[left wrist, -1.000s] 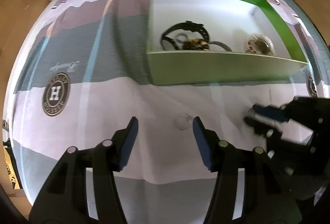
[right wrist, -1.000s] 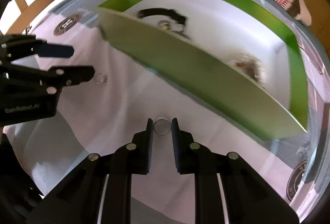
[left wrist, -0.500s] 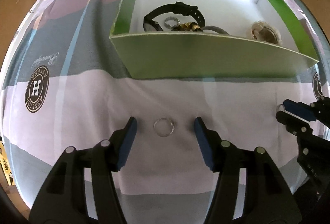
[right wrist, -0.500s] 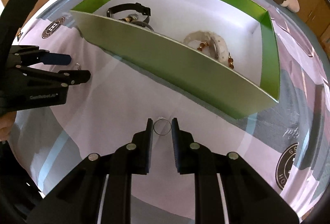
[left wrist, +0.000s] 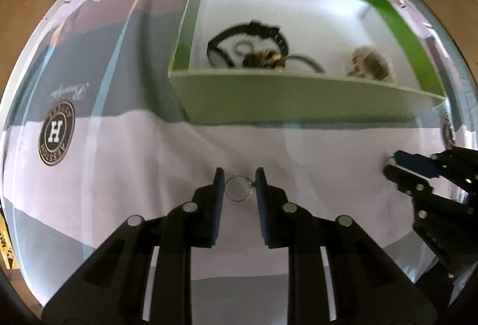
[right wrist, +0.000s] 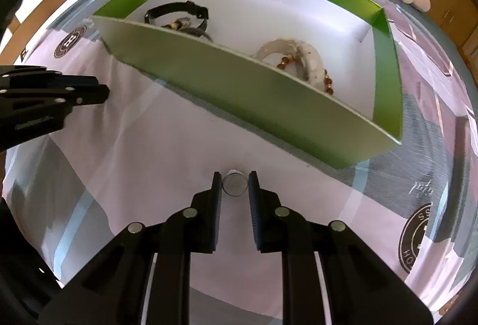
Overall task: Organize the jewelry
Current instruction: 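Grasp a silver ring with the right tool while the left tool grasps another ring, then carry both rings into the green box and open both tools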
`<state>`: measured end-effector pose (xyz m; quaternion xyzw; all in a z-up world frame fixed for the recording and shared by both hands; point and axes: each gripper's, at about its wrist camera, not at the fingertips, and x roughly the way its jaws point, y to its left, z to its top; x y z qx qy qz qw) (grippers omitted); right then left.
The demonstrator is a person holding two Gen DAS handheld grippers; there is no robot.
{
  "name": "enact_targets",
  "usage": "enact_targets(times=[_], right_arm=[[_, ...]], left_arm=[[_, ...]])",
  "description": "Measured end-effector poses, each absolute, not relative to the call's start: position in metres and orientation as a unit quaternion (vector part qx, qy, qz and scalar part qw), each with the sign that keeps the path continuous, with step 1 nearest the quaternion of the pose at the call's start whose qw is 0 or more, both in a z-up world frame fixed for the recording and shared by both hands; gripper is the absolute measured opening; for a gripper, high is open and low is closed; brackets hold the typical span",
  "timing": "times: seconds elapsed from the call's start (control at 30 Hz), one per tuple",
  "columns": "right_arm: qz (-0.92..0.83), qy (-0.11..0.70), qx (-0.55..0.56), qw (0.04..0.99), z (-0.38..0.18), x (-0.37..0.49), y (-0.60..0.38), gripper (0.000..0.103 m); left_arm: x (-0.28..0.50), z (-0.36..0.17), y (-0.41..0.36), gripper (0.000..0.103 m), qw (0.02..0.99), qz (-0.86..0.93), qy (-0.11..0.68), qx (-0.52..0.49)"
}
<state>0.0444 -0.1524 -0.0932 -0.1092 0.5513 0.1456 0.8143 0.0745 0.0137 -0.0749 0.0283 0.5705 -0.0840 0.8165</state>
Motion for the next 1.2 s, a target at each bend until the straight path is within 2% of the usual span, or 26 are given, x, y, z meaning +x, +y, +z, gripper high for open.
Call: enact_targets(times=[0.83, 1.0, 1.2], right_arm=[[0.122, 0.562, -0.098, 0.812, -0.097, 0.042, -0.152, 0.018], [0.135, 0.531, -0.069, 0.834, -0.069, 0.04, -0.158, 0.018], [0.133, 0.454, -0.007, 0.881, -0.017, 0.044, -0.183, 0.018]], left_arm=[[0.057, -0.083, -0.038, 0.021, 0.804, -0.138, 0.575, 0.06], [0.056, -0.064, -0.034, 0.021, 0.821, -0.151, 0.549, 0.04], [0.059, -0.015, -0.023, 0.021, 0.87, -0.144, 0.472, 0.007]])
